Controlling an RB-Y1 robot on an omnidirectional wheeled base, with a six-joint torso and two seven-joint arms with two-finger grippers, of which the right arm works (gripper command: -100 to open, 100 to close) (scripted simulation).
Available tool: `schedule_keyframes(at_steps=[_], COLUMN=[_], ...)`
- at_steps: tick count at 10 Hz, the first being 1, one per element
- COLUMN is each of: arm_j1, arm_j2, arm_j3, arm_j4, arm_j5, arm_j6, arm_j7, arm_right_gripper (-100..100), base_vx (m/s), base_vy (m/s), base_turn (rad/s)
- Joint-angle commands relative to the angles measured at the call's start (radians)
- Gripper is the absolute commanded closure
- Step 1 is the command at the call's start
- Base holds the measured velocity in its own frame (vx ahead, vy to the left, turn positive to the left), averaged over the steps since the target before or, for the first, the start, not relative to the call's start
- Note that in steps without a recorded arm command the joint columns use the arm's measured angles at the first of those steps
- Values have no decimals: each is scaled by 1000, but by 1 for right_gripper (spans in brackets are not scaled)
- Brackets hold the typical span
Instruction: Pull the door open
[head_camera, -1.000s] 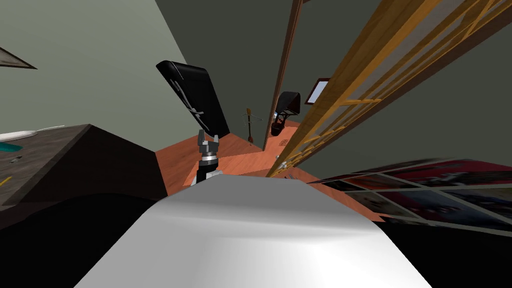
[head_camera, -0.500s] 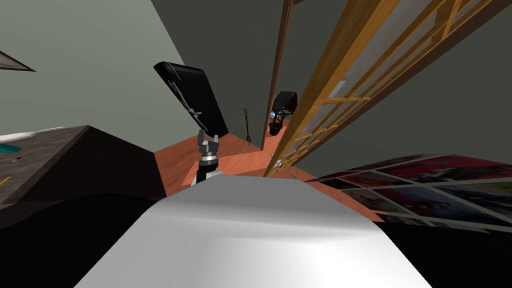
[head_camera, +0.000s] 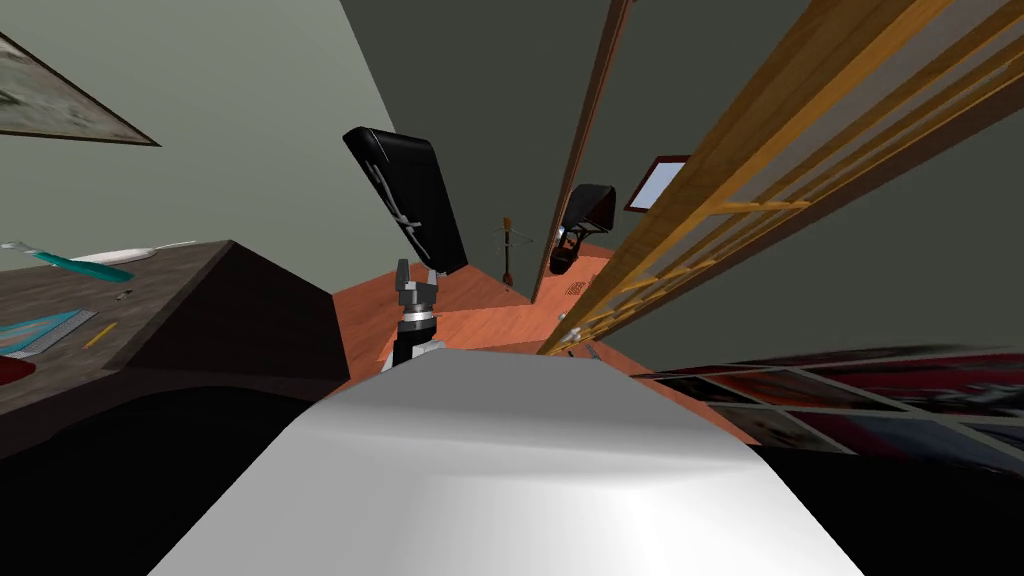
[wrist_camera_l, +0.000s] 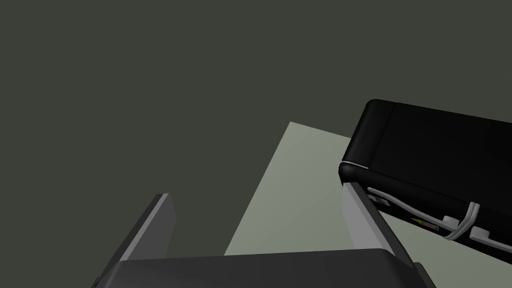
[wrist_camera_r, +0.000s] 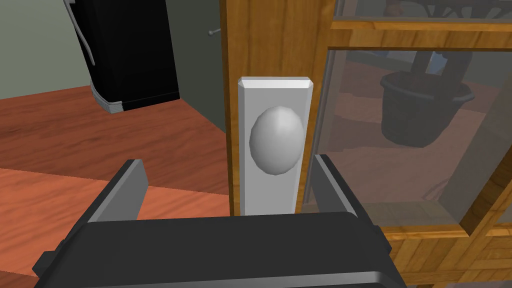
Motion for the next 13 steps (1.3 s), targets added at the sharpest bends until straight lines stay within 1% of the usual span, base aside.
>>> schedule_keyframes(at_steps=[1,2,3,5,6,7,8,13], arm_j1=[-20,-38,-47,-62,-76,-68,-68,-68], arm_j2=[9,13,16,20,23,23,23,23], arm_j3=[-1,-14,-20,-31,-41,-35,-35,-35], arm_j4=[50,69,74,82,90,89,89,89], arm_j5=[-1,-15,-21,-33,-44,-37,-37,-37], arm_j6=[-25,-4,6,23,39,25,25,25], arm_j7=[-6,-13,-17,-22,-28,-23,-23,-23], arm_right_gripper=[-100,-100,-100,-100,-100,-100,100,100], base_vx=[24,14,19,13,-1,-1,1,1], base_vy=[34,19,2,-18,-34,-22,2,-1], base_turn=[-12,195,238,132,200,46,-42,-4])
